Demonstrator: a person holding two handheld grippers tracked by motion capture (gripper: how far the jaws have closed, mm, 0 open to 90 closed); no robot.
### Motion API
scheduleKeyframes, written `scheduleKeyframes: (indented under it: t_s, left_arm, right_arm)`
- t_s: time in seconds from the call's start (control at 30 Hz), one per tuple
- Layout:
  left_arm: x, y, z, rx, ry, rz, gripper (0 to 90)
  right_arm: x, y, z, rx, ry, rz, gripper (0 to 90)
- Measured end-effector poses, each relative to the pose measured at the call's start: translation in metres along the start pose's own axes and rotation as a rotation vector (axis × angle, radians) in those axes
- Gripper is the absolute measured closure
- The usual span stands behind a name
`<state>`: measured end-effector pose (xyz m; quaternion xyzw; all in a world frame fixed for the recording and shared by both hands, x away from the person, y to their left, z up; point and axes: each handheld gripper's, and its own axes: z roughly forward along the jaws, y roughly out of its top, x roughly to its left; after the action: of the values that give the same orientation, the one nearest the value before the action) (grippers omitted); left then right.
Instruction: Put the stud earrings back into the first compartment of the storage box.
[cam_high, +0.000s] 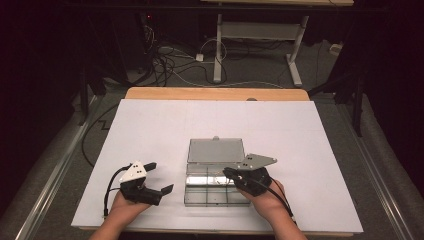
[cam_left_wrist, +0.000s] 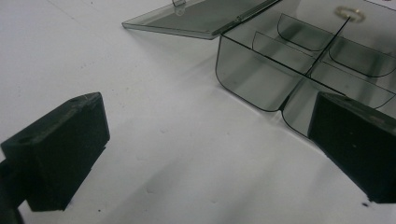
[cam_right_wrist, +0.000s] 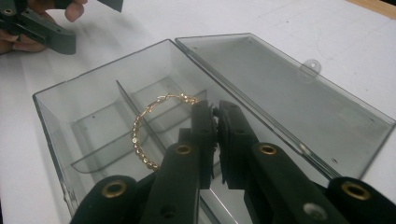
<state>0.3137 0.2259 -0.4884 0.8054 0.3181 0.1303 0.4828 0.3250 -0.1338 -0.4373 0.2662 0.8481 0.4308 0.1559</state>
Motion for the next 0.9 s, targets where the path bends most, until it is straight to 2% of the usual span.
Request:
scheduleKeyframes:
  t_s: [0.4,0.9]
  left_arm:
    - [0.000,0.000,0.000,-0.001,0.004,0.003,0.0]
    - [-0.001,0.000,0.000,-0.001,0.006,0.008,0.0]
  right_arm:
    - [0.014,0.019,0.017,0.011,0.043,-0.035,86.7]
    - [0.029,0.037,0.039,0.039,0.066,-0.079,86.6]
